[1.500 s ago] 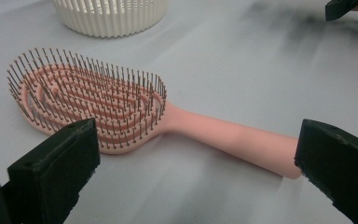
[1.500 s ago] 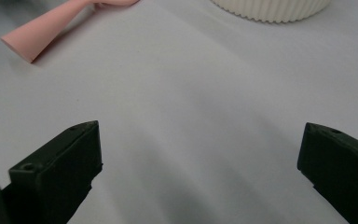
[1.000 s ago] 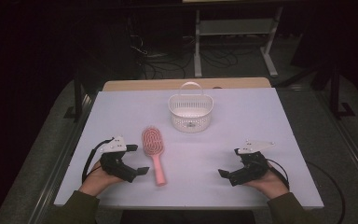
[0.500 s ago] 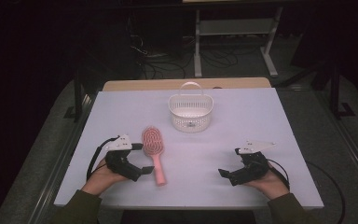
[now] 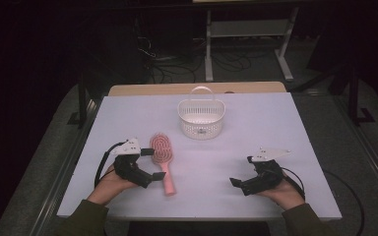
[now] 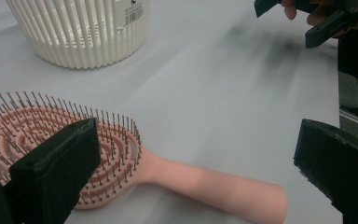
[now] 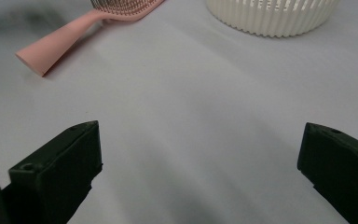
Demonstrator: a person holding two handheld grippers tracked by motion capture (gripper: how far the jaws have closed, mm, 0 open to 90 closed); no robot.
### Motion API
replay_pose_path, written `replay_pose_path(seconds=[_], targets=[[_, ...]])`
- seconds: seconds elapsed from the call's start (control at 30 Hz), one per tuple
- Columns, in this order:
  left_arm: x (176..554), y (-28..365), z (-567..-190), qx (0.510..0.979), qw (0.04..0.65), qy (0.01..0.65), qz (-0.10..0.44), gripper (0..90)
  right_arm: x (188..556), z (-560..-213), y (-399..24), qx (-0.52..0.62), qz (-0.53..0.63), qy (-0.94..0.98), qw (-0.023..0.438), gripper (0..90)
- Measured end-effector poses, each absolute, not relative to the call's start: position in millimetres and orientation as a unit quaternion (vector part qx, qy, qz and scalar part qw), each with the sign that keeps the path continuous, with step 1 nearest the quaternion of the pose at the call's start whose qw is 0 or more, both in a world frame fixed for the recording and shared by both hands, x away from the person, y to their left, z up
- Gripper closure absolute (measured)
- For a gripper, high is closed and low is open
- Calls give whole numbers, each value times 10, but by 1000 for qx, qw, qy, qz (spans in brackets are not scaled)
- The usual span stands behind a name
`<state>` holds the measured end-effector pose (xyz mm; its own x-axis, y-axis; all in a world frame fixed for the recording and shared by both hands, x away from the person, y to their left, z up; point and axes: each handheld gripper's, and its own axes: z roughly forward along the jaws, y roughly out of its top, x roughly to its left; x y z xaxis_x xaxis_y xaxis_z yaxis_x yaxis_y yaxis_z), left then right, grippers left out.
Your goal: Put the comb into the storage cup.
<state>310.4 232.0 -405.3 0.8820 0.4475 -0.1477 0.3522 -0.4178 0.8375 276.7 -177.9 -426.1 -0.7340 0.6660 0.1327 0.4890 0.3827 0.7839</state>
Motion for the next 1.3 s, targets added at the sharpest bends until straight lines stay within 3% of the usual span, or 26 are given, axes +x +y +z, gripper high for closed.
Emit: replay_pose_path(seconds=[0.73, 0.93, 1.03, 1.3], targets=[[3132, 2066, -4006, 847, 484, 218, 37, 41, 2778, -4257, -1793, 352, 438, 821, 100, 0], [3125, 1992, -3987, 849, 483, 212, 36, 73, 2778, -4254, -1792, 353, 437, 821, 101, 0], [3120, 1957, -3992, 850, 482, 212, 37, 143, 2780, -4254, -1791, 353, 437, 821, 102, 0], [3130, 1868, -4016, 856, 470, 212, 34, 182, 2782, -4257, -1784, 355, 436, 821, 100, 0]])
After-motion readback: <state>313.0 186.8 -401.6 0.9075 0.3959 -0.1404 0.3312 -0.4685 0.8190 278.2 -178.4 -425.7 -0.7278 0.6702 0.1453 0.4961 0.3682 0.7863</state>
